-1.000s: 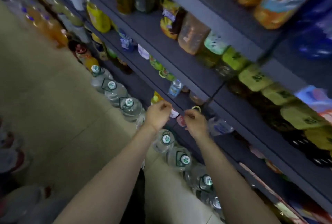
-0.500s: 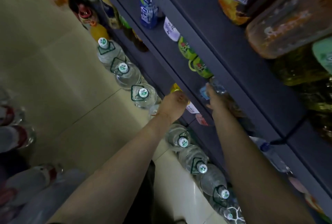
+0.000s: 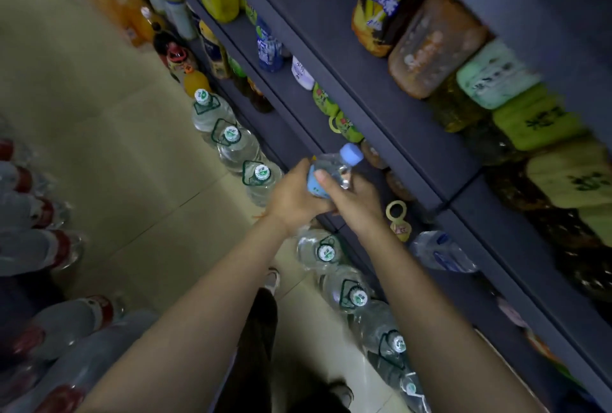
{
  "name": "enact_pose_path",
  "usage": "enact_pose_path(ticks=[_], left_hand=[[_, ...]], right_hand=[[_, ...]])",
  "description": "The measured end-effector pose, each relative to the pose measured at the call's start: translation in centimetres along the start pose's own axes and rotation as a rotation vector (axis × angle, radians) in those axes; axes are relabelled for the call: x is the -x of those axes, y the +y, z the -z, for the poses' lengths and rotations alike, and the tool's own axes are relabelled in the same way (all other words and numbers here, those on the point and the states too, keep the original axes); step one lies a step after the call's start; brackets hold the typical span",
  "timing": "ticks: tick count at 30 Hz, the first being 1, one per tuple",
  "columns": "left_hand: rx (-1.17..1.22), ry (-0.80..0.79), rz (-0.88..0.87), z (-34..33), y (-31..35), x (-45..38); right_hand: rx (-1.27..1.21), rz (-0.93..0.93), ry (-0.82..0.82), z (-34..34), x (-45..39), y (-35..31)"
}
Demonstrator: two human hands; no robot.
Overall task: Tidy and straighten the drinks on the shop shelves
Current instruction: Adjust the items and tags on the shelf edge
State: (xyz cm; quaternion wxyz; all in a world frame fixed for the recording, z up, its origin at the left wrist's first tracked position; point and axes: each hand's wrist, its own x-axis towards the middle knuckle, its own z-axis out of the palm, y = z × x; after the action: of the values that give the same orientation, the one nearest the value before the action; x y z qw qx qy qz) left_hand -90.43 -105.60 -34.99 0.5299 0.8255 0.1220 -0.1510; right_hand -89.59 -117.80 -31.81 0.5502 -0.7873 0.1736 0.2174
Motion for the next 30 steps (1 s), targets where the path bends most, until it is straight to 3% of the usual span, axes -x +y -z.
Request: enact_pose_path(ticks=[5,10,12,15,21,24,26,28,30], left_hand=[[0.473,0.165,0.001,0.6,7.7,8.9],[0.66,0.146,-0.25,-1.3,19.6,19.4],[0.649,0.11,-0.377,-2.6,24.9,23.7],[0.621,0.053,-0.597,-4.9,32.6,29.8],[0.61,-0.087,-0.991,-7.8,45.1,39.0],[0.591,-0.133,-1.044,-9.5,48.9,40.1],[0.573,-0.115,-0.97,-11.1,50.7,39.9],[0.348,-0.012,-0.915,-13.0,51.4,38.3],[-0.06,0.152,-0.962,-14.8,50.8,35.8]], right_hand=[[-0.066,0.215,-0.111,5.8,9.8,-3.4],[0.066,0.546,-0.145,15.0,21.0,-6.3],[0.103,0.662,-0.091,19.3,25.8,-8.0],[0.105,0.845,0.115,25.6,32.4,-10.5],[0.148,1.047,0.499,35.9,43.3,-14.7],[0.144,1.108,0.675,39.8,46.6,-15.8],[0.118,1.09,0.771,42.1,47.6,-16.3],[0.078,1.039,0.846,44.3,47.8,-16.7],[0.085,0.996,0.917,46.1,47.1,-16.9]])
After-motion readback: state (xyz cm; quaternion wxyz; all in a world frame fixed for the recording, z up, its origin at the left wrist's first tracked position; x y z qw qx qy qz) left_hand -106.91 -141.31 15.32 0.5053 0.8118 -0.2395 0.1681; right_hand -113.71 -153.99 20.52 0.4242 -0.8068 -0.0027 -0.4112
